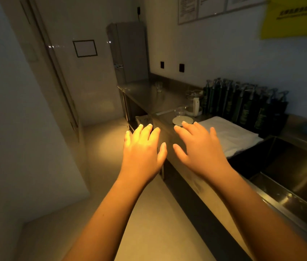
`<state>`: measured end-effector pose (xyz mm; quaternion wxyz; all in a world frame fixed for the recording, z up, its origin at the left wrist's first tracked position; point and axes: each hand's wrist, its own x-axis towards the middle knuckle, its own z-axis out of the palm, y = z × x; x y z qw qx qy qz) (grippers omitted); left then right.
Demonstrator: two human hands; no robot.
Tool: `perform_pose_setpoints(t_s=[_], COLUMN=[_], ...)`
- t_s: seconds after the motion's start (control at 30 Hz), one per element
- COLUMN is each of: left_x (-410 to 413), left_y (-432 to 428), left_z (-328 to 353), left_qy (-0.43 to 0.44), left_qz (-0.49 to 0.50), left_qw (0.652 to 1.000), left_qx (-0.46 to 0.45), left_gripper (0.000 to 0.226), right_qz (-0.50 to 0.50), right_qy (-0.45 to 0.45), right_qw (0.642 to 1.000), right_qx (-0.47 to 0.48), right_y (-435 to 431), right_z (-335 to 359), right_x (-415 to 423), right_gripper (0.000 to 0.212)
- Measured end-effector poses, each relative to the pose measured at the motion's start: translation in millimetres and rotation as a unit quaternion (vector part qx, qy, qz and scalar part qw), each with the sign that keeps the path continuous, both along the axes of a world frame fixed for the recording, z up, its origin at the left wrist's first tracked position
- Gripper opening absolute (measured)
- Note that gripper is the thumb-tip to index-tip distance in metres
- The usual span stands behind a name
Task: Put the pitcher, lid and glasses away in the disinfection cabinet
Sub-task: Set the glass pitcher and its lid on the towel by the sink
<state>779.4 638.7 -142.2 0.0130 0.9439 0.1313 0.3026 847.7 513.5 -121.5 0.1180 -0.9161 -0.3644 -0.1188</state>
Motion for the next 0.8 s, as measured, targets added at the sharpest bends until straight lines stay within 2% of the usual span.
perform_pose_setpoints(t_s=[0.1, 0.4, 0.53, 0.8], left_x=[34.9, 121.0, 166.2, 242.4], left_y=[13.3, 75.2, 131.3, 259.6], left_z=[-9.9, -49.6, -59.8, -54.3], left_qy=[0.014, 0.035, 0.047, 0.097], left_qz=[0.002, -0.023, -0.042, -0.057], left_qw=[0.999, 0.997, 0.994, 0.990], left_qx=[-0.038, -0.059, -0.090, -0.087], left_gripper=[0.040, 0.040, 0.044, 0.049], right_qz=[-0.001, -0.017, -0.026, -0.044], right_qy=[0.011, 0.045, 0.036, 0.033], right_qw=[1.000, 0.998, 0.998, 0.998], right_qx=[-0.009, -0.034, -0.034, -0.006], right_y=[13.1, 67.2, 120.7, 251.0], right_z=[-10.0, -45.3, -55.0, -52.6], right_x=[34.7, 110.2, 153.2, 227.0], right_gripper=[0.053, 0.053, 0.053, 0.053])
